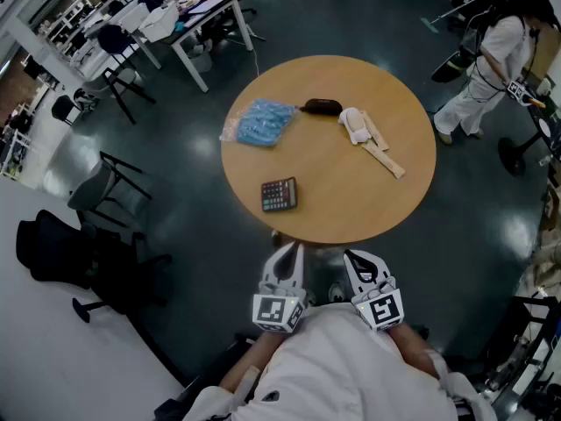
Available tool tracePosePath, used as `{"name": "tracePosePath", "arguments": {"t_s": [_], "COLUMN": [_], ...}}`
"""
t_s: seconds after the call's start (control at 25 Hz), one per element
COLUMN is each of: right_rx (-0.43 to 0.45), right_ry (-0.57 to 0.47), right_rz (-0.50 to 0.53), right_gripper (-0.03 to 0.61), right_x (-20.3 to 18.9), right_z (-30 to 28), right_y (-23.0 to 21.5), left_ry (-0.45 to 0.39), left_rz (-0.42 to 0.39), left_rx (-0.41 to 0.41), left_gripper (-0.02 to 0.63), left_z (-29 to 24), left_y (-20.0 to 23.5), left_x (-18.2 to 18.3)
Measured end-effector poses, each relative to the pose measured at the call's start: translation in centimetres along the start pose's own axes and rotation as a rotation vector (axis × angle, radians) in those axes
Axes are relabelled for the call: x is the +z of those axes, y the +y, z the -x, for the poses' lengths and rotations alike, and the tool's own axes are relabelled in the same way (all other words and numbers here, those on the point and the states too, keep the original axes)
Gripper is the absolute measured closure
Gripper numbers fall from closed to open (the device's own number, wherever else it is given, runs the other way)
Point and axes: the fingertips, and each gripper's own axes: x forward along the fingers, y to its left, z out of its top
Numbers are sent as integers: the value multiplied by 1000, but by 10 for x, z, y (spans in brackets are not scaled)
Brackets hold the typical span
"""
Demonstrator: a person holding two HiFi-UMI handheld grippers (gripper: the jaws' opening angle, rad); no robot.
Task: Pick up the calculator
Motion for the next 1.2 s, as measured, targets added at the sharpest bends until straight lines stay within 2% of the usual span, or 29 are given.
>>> {"name": "tracePosePath", "arguments": {"t_s": [0.48,0.64,0.8,1.04,1.2], "right_rx": [18,37,19,-23,-88], "right_ry": [1,11,28,74,112], "right_rz": [-5,-59,-106,-195,-282], "right_gripper": [563,563,563,561,560], "right_x": [-1,-8,-17,-40,-56], "right_z": [-2,-8,-25,-88,-140], "right_y": [-9,-14,-19,-28,-30], "left_ry": [11,23,28,32,34], "left_rz": [5,10,-9,1,-12], "left_rx": [46,61,76,60,-12], "left_gripper": [607,607,607,607,607], "left_z": [-1,-4,1,-18,-33], "left_y": [1,2,10,59,119], "left_x": [-5,-5,-2,-7,-6]}}
